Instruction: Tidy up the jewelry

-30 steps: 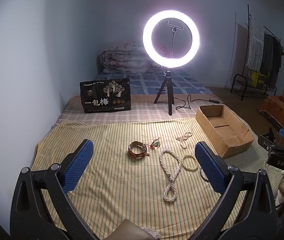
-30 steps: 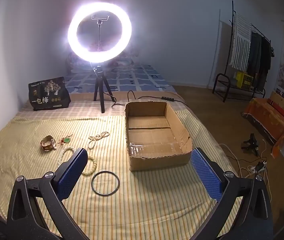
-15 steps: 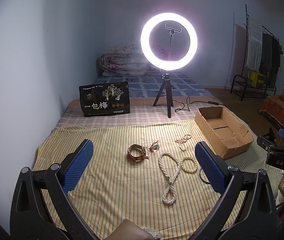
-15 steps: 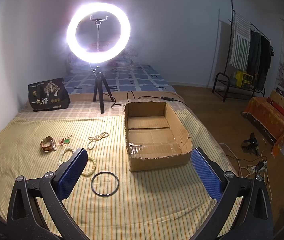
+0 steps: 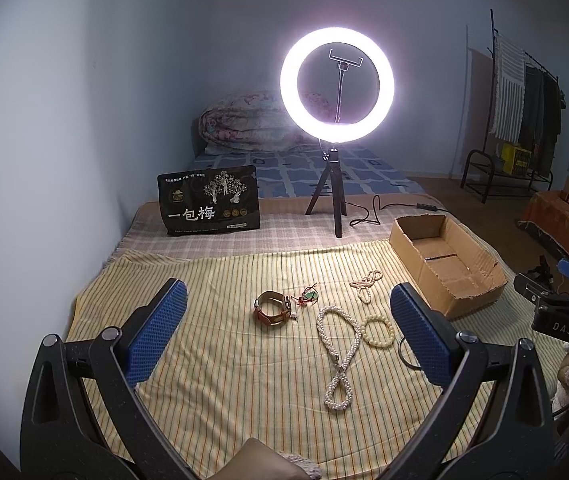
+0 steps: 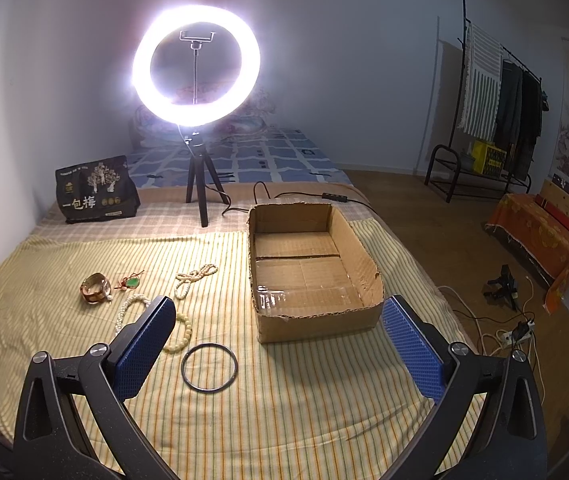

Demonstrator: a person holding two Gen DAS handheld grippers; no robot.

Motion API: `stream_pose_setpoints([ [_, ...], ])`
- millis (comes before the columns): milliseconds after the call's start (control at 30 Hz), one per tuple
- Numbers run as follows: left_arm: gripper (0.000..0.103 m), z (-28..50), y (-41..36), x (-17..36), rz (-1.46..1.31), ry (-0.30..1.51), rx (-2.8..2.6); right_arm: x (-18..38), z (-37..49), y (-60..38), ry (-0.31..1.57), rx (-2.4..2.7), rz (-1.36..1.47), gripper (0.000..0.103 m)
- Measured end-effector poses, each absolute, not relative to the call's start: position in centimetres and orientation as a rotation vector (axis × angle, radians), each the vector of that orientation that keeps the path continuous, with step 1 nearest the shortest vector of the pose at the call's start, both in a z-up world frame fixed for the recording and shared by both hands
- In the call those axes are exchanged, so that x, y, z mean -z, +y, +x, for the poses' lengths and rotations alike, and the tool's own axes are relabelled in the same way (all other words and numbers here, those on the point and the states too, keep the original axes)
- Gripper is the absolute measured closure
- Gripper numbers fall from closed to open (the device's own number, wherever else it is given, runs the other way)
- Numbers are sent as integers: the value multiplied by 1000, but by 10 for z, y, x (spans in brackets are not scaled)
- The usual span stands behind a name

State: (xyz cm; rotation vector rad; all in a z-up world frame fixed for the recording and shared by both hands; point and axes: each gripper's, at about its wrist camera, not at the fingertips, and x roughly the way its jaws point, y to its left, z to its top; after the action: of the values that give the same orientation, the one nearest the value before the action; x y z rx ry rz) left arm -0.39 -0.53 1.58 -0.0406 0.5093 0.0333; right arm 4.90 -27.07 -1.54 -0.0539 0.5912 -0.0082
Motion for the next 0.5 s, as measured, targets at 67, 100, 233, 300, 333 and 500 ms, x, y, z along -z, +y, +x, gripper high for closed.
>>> stream_pose_setpoints([
  [67,0,-4,-6,-16,-40,507,-34,15,49,-271,591,8,-54,1],
  [100,0,-4,-6,-15,-39,507,-34,15,49,-271,591,9,-54,1],
  [233,0,-3,-5,-16,-41,507,-34,15,49,-271,590,9,-54,1],
  [300,0,-2,-5,-16,-40,507,-34,16,49,-271,591,9,-53,1],
  [333,0,-2,-5,-16,-40,508,-34,16,49,-271,591,9,-53,1],
  [500,0,-3,-4,-16,-41,506,-35,16,48,-271,591,8,-54,1],
])
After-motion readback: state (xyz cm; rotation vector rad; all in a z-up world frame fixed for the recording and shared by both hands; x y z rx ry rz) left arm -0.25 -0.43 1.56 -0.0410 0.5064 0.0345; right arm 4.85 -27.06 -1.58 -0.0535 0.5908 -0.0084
